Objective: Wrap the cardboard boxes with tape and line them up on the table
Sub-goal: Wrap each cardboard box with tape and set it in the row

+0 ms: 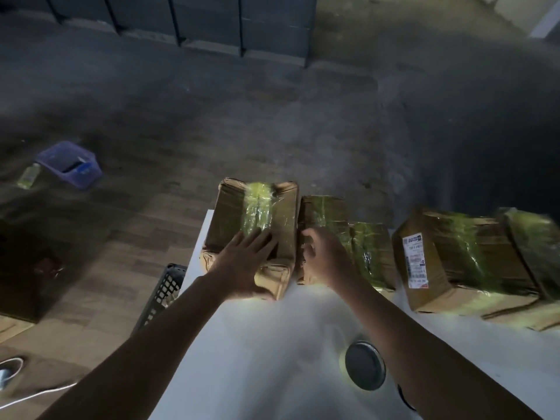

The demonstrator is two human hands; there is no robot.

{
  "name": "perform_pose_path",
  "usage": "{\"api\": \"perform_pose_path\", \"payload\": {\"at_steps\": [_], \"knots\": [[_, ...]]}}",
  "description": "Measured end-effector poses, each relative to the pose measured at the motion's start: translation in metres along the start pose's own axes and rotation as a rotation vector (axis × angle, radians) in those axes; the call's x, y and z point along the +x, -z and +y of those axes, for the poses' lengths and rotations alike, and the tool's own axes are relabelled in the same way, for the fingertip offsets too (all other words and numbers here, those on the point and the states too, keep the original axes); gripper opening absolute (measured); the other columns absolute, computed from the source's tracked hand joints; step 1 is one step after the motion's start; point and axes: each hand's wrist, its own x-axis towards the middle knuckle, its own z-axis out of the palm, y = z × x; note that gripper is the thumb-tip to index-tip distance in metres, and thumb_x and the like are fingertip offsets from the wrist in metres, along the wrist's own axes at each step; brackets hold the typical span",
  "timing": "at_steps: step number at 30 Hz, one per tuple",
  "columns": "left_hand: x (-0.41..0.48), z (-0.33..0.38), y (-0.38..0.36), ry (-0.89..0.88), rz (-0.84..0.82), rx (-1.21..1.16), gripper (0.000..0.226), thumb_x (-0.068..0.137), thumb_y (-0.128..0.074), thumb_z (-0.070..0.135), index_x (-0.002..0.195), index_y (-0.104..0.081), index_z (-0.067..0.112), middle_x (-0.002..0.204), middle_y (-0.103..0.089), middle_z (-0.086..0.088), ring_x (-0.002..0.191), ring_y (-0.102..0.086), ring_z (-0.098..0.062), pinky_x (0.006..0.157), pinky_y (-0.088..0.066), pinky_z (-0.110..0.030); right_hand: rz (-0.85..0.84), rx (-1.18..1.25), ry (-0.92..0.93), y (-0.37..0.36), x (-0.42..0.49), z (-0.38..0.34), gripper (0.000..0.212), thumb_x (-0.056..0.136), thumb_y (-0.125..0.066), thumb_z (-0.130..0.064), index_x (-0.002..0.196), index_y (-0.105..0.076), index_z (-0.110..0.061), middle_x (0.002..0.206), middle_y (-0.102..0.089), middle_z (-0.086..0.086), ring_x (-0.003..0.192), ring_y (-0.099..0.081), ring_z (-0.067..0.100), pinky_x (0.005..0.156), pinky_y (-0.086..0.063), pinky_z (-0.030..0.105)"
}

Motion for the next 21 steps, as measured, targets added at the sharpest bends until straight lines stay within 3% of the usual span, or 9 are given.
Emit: {"api": "perform_pose_path", "payload": {"at_steps": [3, 7, 12, 15, 17, 21], "knots": [[0.005, -0.004, -0.01, 0.0, 0.019, 0.115, 0.109, 0.081, -0.063, 0.06, 0.153, 0.009, 0.021, 0.162, 0.006, -0.005, 0.149, 0.003, -0.025, 0.119, -0.001, -0.041, -0.004, -0.062, -0.026, 0.002, 0.001, 0.012, 0.032, 0.092, -0.054, -0.005, 0.123, -0.06, -0.003, 0.119, -0.06, 0.015, 0.114, -0.053, 0.027, 0.093, -0.042, 0.028], [0.009, -0.005, -0.01, -0.002, 0.041, 0.112, 0.101, 0.087, -0.06, 0.054, 0.147, 0.016, 0.025, 0.162, 0.004, -0.001, 0.15, -0.002, -0.024, 0.119, -0.004, -0.038, 0.03, -0.201, -0.17, 0.005, 0.003, 0.03, 0.03, 0.093, -0.051, -0.015, 0.122, -0.057, -0.01, 0.122, -0.053, 0.011, 0.119, -0.045, 0.027, 0.096, -0.043, 0.041], [0.006, 0.003, 0.0, 0.026, 0.005, 0.137, 0.098, 0.087, -0.057, 0.059, 0.154, 0.004, 0.021, 0.163, 0.0, -0.003, 0.15, -0.003, -0.025, 0.119, -0.009, -0.047, 0.045, -0.248, -0.389, 0.006, -0.001, 0.042, 0.037, 0.095, -0.053, -0.03, 0.127, -0.046, -0.015, 0.131, -0.047, 0.009, 0.122, -0.042, 0.027, 0.096, -0.043, 0.044], [0.004, 0.016, 0.013, 0.028, 0.074, 0.067, 0.086, 0.089, -0.046, 0.065, 0.154, -0.014, 0.018, 0.162, -0.013, -0.006, 0.149, -0.009, -0.028, 0.117, -0.017, -0.051, 0.055, -0.103, -0.453, 0.005, 0.001, 0.042, 0.064, 0.092, -0.062, -0.031, 0.143, -0.031, -0.009, 0.14, -0.039, 0.018, 0.129, -0.04, 0.032, 0.101, -0.04, 0.041], [0.0, 0.027, 0.021, 0.032, 0.161, -0.061, 0.073, 0.092, -0.05, 0.057, 0.148, -0.031, 0.016, 0.158, -0.026, -0.009, 0.148, -0.018, -0.028, 0.115, -0.025, -0.048, 0.031, 0.006, -0.545, 0.007, 0.004, 0.04, 0.076, 0.088, -0.069, -0.033, 0.146, -0.027, -0.006, 0.14, -0.041, 0.02, 0.13, -0.042, 0.036, 0.102, -0.04, 0.042], [-0.004, 0.046, 0.027, 0.075, 0.193, -0.231, 0.049, 0.097, -0.05, 0.042, 0.138, -0.047, 0.016, 0.153, -0.034, -0.005, 0.146, -0.022, -0.025, 0.114, -0.029, -0.041, -0.062, 0.188, -0.633, 0.014, 0.005, 0.045, 0.05, 0.085, -0.072, -0.024, 0.124, -0.051, -0.001, 0.114, -0.062, 0.018, 0.102, -0.063, 0.033, 0.084, -0.054, 0.042]]}}
